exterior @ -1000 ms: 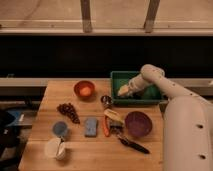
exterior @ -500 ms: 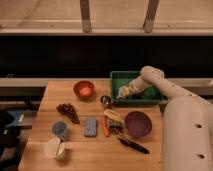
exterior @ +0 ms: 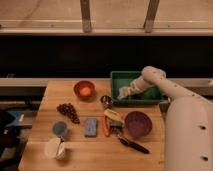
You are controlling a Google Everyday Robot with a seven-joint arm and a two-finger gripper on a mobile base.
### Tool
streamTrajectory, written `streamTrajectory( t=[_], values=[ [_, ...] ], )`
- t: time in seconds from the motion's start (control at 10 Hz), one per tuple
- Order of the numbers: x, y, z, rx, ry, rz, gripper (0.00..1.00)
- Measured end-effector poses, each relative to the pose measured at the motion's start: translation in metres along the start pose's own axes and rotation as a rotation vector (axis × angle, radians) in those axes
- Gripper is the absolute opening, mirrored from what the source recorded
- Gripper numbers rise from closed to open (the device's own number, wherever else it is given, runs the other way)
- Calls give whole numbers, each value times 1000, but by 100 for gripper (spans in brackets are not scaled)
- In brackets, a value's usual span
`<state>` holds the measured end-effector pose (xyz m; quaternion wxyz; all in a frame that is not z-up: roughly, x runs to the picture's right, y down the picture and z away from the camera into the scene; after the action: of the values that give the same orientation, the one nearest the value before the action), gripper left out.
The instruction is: Place towel in metal cup
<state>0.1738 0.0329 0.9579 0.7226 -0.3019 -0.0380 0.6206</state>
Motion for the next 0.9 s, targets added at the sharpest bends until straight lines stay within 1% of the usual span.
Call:
streamTrajectory(
  t=[0.1,0.3,0.5,0.7,0.8,0.9],
  values=[
    [0,-3,-9,8,-12,4,0],
    [-4,-2,-27,11,-33,6,0],
    [-11,3,-50,22,-55,-10,0],
    [-18,5,-75,27,-88,-29,0],
    [-23,10,-87,11,-112,-40,0],
    [-28,15,-96,-7,-124,-51,0]
  ],
)
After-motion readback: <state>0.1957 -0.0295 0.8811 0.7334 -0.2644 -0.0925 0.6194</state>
